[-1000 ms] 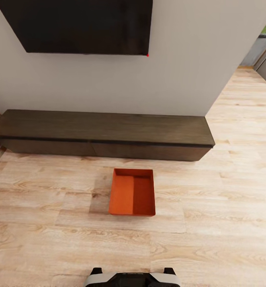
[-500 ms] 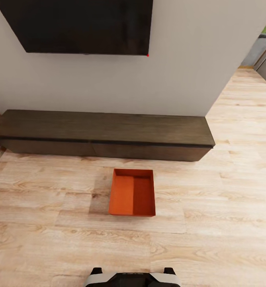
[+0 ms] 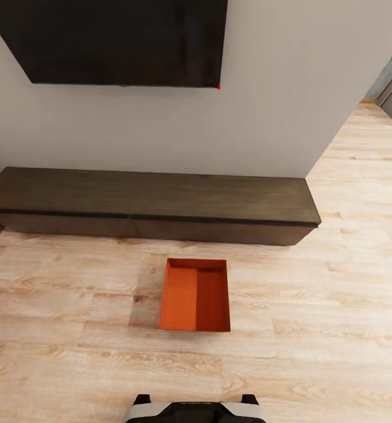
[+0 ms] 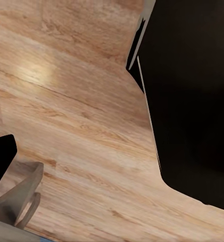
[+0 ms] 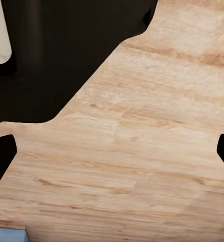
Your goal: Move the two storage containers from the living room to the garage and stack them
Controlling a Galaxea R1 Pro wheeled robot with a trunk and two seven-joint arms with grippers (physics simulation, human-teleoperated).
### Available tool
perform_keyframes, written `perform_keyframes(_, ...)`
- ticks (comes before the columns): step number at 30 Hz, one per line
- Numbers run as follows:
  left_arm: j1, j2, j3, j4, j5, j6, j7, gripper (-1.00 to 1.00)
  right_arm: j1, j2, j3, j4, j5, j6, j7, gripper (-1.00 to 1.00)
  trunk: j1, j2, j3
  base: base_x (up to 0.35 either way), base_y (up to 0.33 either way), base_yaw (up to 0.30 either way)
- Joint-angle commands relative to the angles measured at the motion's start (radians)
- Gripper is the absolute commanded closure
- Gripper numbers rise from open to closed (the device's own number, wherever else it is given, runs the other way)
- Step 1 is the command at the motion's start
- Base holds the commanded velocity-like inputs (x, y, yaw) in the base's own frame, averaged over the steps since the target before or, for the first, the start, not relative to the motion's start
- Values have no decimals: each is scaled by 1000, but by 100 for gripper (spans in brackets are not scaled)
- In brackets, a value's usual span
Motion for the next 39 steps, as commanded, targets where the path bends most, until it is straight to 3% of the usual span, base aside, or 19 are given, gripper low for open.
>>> perform_keyframes(1,0,0,2,1,2,-3,1,-100,-1,-1,-2,3,9,-5,-5,-100,0,-1,-1,12,0,0)
perform_keyframes(7,0,-5,2,-4,-2,-3,2,-100,-1,7,-3,3,5,2,-21,-100,0,-1,-1,2,0,0)
perform_keyframes(8,0,1,1,-22,-5,3,4,-100,0,2,-7,-50,2,13,-19,-100,0,-1,-1,0,0,0)
perform_keyframes(13,0,63,2,-165,-6,37,4,-100,3,-3,-13,-291,-7,129,-22,-100,0,-1,-1,0,0,0)
perform_keyframes(15,0,100,3,-258,-5,89,5,-100,2,-5,-31,-390,-30,173,-29,-100,0,-1,-1,0,0,0)
perform_keyframes(17,0,120,4,-338,-4,138,5,-100,-8,-7,-53,-434,-50,196,-36,-100,0,-1,-1,0,0,0)
perform_keyframes(19,0,133,5,-426,-4,184,7,-100,-42,-9,-79,-460,-65,219,-46,-100,0,-1,-1,0,0,0)
perform_keyframes(23,-5,140,7,-607,-3,256,48,-100,-170,-16,-125,-475,-78,251,-77,-100,0,-1,-1,0,0,0)
perform_keyframes(25,-10,134,7,-685,2,318,130,-100,-283,-14,-146,-473,-84,254,-121,-100,0,-1,-1,0,0,0)
perform_keyframes(27,-23,126,7,-701,4,353,171,-100,-349,-7,-152,-467,-86,251,-143,-100,0,-1,-1,0,0,0)
perform_keyframes(31,-117,87,6,-699,9,390,206,-100,-467,18,-155,-404,-87,241,-161,-100,0,-1,-1,0,0,0)
perform_keyframes(34,-280,-17,2,-550,-4,392,220,-100,-553,110,-154,-281,-81,132,-167,-100,0,-1,-1,0,0,0)
perform_keyframes(37,-369,-75,-4,-428,-12,381,215,-100,-567,155,-150,-249,-79,78,-167,-100,0,-1,-1,0,0,0)
perform_keyframes(38,-396,-111,-9,-391,-29,357,213,-100,-570,169,-148,-240,-77,63,-165,-100,0,-1,-1,0,0,0)
perform_keyframes(39,-402,-123,-11,-383,-39,346,213,-100,-570,172,-147,-239,-75,59,-164,-100,0,-1,-1,0,0,0)
